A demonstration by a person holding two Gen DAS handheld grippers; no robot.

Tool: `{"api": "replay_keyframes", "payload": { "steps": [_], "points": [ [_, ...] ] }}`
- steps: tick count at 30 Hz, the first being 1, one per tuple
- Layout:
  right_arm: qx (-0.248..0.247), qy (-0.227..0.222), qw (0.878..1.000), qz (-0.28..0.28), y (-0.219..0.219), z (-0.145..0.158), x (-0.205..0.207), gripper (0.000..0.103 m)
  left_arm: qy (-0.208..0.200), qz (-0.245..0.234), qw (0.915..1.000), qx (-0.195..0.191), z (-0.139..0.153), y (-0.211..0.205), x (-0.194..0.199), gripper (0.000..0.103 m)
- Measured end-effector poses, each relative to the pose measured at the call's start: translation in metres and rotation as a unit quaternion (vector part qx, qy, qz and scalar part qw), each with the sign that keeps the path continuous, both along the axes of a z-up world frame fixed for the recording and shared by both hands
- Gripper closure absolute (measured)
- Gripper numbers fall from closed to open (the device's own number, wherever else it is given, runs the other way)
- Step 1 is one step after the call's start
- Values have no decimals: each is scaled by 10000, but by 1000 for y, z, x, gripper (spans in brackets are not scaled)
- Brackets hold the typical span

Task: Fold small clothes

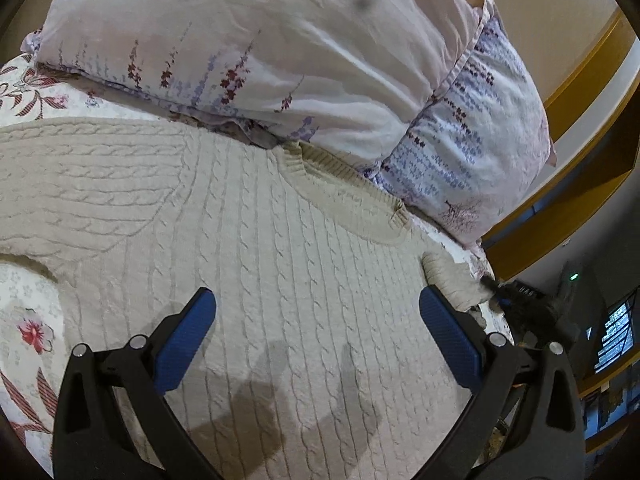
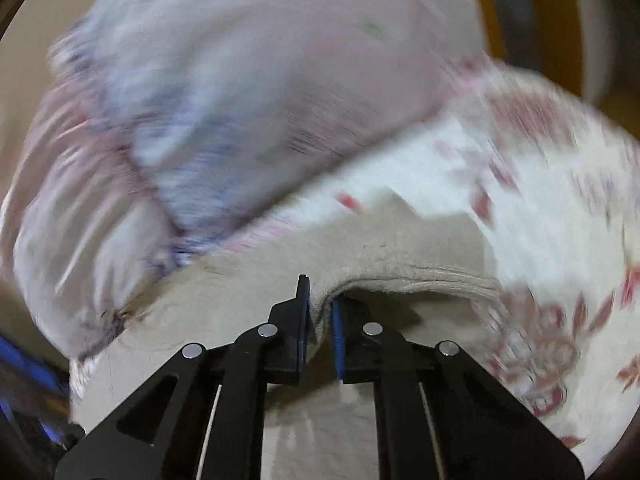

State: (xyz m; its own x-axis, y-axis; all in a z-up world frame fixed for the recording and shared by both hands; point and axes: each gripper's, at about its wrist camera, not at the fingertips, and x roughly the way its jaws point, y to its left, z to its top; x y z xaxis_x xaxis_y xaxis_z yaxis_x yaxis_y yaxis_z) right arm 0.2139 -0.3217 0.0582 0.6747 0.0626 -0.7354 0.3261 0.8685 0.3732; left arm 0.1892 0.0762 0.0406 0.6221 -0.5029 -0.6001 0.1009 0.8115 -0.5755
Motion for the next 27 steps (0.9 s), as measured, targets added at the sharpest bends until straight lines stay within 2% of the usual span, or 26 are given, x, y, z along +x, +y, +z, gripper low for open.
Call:
{"api": "replay_keyframes", "payload": {
  "steps": [2,4,6,7,9,10,12,14,15,16,17,19,21,24,26,27],
  "points": [
    [-242,-437,9968,632,37,23,2,92,-59,11,10000,-79,2,3,-1,2],
    [-346,-624,9877,1392,77,32,4,92,-60,18,9998,-166,2,4,-2,2],
    [-345,-335,9679,2466,127,21,10,90,6,-5,9996,-269,0,4,-1,2],
    [-289,-22,9529,3020,152,6,12,84,54,-18,9996,-293,-1,2,0,2],
    [-258,391,9389,3410,173,-14,10,77,147,-75,9993,-339,-5,1,1,2],
    [-169,550,9362,3467,176,-24,6,76,200,-108,9991,-359,-7,-1,2,3],
    [83,669,9387,3380,168,-31,1,73,301,-143,9986,-409,-10,-4,3,5],
    [517,754,9477,3057,142,-31,-4,68,413,-163,9979,-470,-14,-5,6,9],
    [698,770,9529,2848,128,-31,-7,62,518,-160,9971,-539,-16,-6,10,11],
    [938,775,9598,2531,105,-29,-12,58,598,-158,9963,-592,-19,-6,12,15],
    [1079,777,9635,2325,91,-29,-14,57,688,-159,9953,-662,-21,-6,15,22],
    [1446,814,9700,1776,53,-33,-23,57,926,-162,9921,-827,-28,-8,22,30],
    [1888,872,9719,1101,10,-42,-33,57,1150,-136,9885,-973,-35,-10,29,38],
    [2129,928,9719,372,-27,-54,-38,58,1301,-71,9865,-996,-42,-14,39,54],
    [2402,805,9674,-60,-47,-62,-43,59,1349,-32,9859,-995,-45,-16,45,72],
    [2396,769,9677,-182,-53,-61,-47,61,1397,-11,9852,-989,-48,-18,48,77]
  ]
}}
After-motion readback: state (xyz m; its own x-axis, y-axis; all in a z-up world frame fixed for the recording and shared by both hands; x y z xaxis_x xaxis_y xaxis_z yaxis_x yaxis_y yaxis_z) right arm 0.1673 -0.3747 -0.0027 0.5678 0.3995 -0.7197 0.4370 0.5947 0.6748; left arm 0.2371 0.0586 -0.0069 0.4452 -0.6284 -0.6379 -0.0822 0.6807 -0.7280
